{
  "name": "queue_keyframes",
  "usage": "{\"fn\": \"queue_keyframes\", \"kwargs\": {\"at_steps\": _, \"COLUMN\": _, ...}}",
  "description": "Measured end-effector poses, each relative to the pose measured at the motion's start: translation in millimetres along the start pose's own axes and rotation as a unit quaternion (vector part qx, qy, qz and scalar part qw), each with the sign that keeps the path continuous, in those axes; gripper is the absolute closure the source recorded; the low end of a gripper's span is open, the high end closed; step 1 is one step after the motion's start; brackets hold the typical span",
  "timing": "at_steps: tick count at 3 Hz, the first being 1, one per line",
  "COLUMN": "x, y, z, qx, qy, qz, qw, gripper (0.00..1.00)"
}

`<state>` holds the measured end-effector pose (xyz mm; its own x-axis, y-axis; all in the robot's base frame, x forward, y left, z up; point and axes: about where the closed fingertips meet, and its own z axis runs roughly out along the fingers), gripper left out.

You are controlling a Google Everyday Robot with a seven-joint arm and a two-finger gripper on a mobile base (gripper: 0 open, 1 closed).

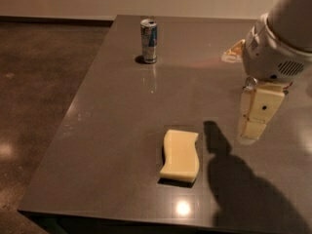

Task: Pick sponge

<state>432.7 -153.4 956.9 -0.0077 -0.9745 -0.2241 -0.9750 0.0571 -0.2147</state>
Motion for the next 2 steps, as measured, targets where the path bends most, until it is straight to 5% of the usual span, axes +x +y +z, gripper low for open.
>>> {"fn": "queue_keyframes", "kwargs": {"at_steps": 1, "x": -20.2, "y": 12.3, "z": 32.6, "qx": -0.033, "qy": -0.002, "qz": -0.046, "qw": 0.9984, "gripper": 0.00}}
{"fn": "queue_keyframes", "kwargs": {"at_steps": 2, "x": -35.9, "y": 26.2, "z": 70.2, "qx": -0.074, "qy": 0.001, "qz": -0.095, "qw": 0.9927, "gripper": 0.00}}
